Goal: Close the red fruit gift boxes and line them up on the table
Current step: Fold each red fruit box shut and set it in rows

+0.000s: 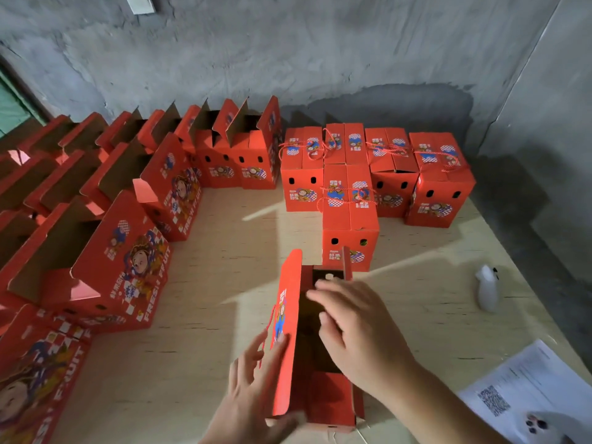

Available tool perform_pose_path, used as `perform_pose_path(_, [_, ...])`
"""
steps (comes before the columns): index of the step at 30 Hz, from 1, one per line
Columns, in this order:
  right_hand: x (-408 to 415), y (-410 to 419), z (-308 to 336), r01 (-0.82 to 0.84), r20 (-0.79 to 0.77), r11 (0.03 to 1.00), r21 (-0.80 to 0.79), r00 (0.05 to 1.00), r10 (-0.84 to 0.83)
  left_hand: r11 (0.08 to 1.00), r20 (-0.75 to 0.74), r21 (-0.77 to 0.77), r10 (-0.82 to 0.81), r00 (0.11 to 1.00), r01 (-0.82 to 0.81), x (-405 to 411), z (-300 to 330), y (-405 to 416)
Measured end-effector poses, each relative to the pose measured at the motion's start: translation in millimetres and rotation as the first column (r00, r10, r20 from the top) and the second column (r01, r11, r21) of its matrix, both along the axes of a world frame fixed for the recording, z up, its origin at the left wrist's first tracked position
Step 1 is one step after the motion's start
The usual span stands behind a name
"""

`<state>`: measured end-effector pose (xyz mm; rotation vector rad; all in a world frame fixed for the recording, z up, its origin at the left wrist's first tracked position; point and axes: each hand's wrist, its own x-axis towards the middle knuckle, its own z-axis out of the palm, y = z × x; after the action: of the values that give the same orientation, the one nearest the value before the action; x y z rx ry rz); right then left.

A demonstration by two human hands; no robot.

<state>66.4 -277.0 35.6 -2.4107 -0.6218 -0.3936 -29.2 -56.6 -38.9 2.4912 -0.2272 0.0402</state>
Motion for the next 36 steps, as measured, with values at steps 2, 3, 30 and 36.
perform_pose_path(2, [-14, -8, -12, 0.158, -0.081, 0.983, 0.09, 0.985, -0.151, 0.996, -0.08, -0.006, -0.087, 0.993, 0.087, 9, 10, 8])
perform_pose_path(3, [-20, -7, -20, 0.227, -0.254, 0.96, 0.164, 0.95, -0.181, 0.991, -0.139, -0.089, -0.115, 0.984, 0.103, 15, 16, 8])
perform_pose_path(30, [-20, 7, -20, 0.504, -0.736, 0.625, 0.596, 0.655, 0.174, 0.974, -0.263, -0.154, 0.121, 0.957, -0.166, 87, 30, -52])
perform_pose_path(36, [-9, 9, -15, 0.27, -0.413, 0.962, -0.048, 0.871, -0.265, 0.994, -0.218, 0.109, 0.028, 0.975, -0.004, 85, 36, -48])
